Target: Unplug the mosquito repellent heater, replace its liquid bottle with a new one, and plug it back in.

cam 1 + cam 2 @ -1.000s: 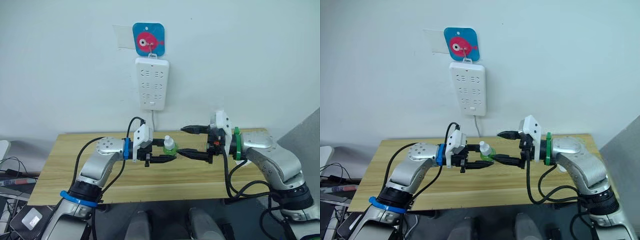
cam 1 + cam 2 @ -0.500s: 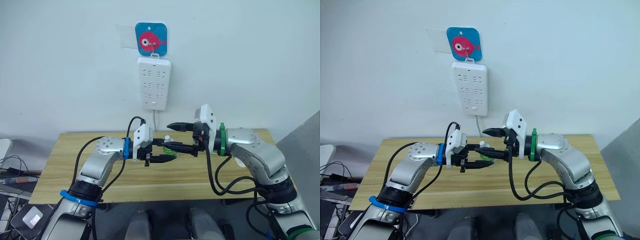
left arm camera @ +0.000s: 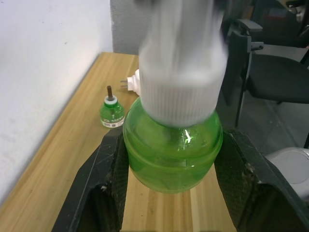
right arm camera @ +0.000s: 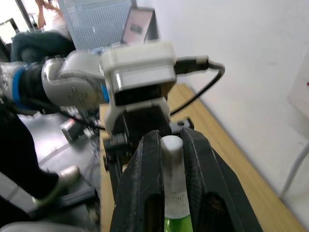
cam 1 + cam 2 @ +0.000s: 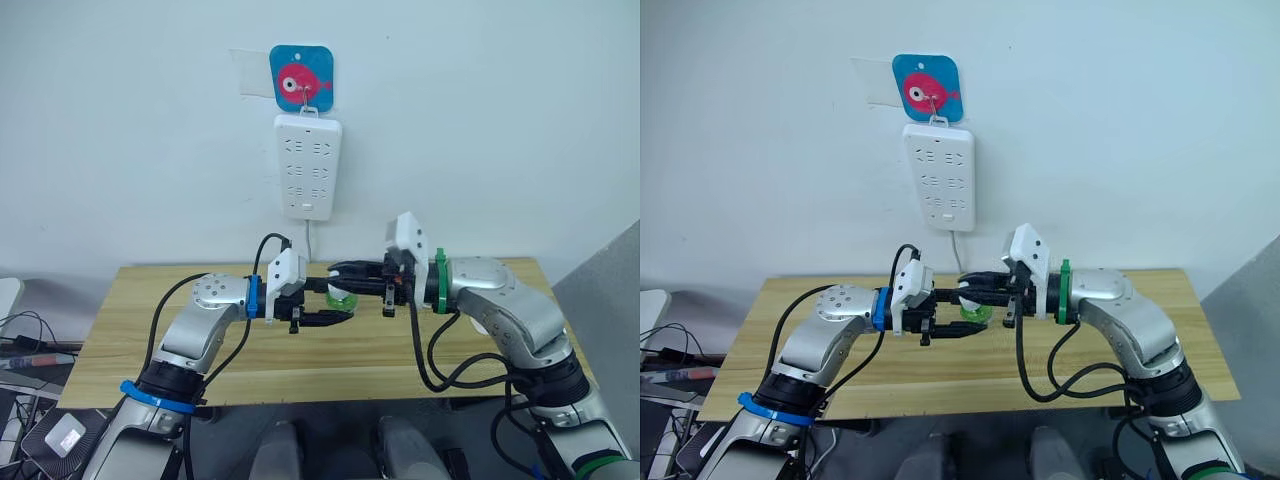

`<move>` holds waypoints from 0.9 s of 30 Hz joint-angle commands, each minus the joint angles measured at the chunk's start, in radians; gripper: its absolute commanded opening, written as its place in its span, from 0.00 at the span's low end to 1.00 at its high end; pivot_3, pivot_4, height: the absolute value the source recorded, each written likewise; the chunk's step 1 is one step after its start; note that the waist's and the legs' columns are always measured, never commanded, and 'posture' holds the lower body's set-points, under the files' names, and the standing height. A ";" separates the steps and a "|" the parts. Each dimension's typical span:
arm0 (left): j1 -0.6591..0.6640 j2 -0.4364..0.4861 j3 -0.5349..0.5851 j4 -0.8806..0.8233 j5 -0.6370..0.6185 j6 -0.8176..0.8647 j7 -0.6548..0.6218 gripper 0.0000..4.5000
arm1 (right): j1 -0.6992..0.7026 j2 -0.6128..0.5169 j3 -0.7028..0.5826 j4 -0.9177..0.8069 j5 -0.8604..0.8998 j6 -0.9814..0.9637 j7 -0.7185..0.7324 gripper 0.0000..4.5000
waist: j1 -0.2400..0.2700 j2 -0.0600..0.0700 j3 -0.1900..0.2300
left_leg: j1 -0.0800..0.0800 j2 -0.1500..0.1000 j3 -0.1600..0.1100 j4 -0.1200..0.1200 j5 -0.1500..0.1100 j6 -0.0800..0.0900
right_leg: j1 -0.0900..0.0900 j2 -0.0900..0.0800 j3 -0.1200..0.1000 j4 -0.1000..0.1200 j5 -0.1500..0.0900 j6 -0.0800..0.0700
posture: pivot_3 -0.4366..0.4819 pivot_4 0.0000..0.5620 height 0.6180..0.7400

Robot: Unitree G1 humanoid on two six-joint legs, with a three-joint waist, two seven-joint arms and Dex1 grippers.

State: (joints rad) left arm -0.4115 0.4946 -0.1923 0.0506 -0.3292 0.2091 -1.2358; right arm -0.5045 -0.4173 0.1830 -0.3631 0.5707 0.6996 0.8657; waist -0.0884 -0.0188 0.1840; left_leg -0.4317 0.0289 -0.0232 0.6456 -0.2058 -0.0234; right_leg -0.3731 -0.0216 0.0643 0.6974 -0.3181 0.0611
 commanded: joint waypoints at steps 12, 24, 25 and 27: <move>0.058 0.031 0.024 -0.022 0.004 -0.038 0.020 0.49 | 0.132 0.089 -0.116 0.064 -0.206 -0.228 -0.392 0.05 | 0.005 -0.001 0.000 | 0.000 0.000 0.000 -0.001 0.000 0.000 | 0.000 0.000 0.000 -0.001 0.000 0.000 | 0.36 0.27 1.00; 0.099 0.048 0.030 -0.089 -0.007 -0.003 0.039 0.49 | 0.182 0.239 -0.075 0.689 -0.472 -0.705 -0.504 0.05 | -0.003 -0.001 0.000 | 0.001 0.000 0.002 -0.001 0.000 0.000 | -0.001 0.001 0.002 0.000 0.000 -0.002 | 0.40 0.26 1.00; 0.100 0.048 0.030 -0.094 -0.007 -0.001 0.041 0.49 | 0.162 0.250 -0.078 0.756 -0.484 -0.735 -0.514 0.05 | -0.002 -0.001 0.000 | 0.001 0.000 0.002 -0.001 0.000 0.000 | 0.000 0.001 0.002 0.000 0.001 -0.003 | 0.41 0.26 1.00; 0.103 0.050 0.032 -0.103 -0.008 0.006 0.045 0.49 | 0.128 0.260 -0.083 0.863 -0.508 -0.796 -0.532 0.05 | 0.000 -0.001 0.000 | 0.001 0.000 0.002 -0.001 0.000 0.000 | 0.000 0.001 0.002 0.000 0.001 -0.003 | 0.41 0.25 1.00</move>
State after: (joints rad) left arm -0.3092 0.5363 -0.1834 -0.0098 -0.3141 0.2142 -1.1927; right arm -0.3562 -0.1587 0.1125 0.4616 0.0804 -0.0340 0.3492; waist -0.0879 -0.0193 0.1837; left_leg -0.4306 0.0288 -0.0215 0.6445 -0.2058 -0.0235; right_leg -0.3736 -0.0205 0.0658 0.6975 -0.3172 0.0578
